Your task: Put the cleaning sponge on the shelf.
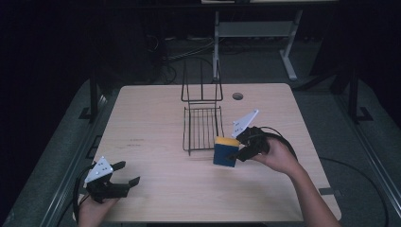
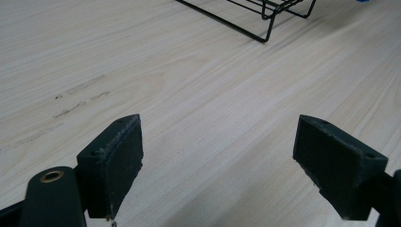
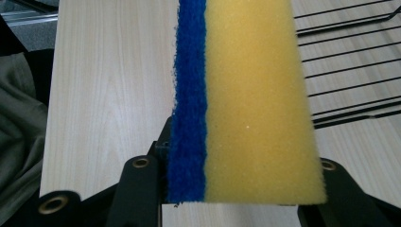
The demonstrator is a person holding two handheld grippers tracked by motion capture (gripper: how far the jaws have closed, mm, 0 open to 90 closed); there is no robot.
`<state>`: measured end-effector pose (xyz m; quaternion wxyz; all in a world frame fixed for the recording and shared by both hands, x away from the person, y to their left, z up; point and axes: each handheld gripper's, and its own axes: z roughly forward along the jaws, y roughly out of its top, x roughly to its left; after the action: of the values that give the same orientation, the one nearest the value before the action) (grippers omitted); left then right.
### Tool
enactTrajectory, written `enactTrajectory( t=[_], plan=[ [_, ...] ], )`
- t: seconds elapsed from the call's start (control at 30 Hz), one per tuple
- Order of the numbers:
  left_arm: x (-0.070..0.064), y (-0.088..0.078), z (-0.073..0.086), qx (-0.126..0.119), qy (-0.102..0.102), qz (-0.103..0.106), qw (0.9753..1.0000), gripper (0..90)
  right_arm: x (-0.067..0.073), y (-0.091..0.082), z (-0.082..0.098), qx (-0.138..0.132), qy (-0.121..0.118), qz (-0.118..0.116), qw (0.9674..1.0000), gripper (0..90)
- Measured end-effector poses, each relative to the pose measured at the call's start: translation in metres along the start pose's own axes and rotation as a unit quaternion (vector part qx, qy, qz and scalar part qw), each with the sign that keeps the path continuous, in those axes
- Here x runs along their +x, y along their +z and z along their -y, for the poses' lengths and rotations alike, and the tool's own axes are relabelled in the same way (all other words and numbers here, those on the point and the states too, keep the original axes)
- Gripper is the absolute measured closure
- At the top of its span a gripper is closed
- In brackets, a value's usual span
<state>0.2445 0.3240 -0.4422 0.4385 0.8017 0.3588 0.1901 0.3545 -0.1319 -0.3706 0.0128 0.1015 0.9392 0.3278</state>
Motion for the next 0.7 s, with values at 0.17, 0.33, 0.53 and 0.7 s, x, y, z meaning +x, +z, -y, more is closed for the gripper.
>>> enactTrajectory(
  t=[0.17,0.33,0.53,0.7],
  plan=[
    [0.000,0.000,0.000,-0.001,0.001,-0.001,1.0000,16.2,-0.004,0.000,-0.004,0.001,0.000,0.000,1.0000,56.1],
    [0.000,0.000,0.000,0.000,0.000,0.000,1.0000,16.3,-0.007,0.001,-0.009,0.004,-0.004,0.000,1.0000,56.1],
    [0.000,0.000,0.000,-0.001,0.000,0.000,1.0000,16.2,-0.010,0.002,-0.014,0.003,-0.004,0.000,1.0000,56.1],
    [0.000,0.000,0.000,-0.001,0.000,0.000,1.0000,16.2,-0.013,0.003,-0.017,0.007,-0.006,0.001,1.0000,56.1]
  ],
)
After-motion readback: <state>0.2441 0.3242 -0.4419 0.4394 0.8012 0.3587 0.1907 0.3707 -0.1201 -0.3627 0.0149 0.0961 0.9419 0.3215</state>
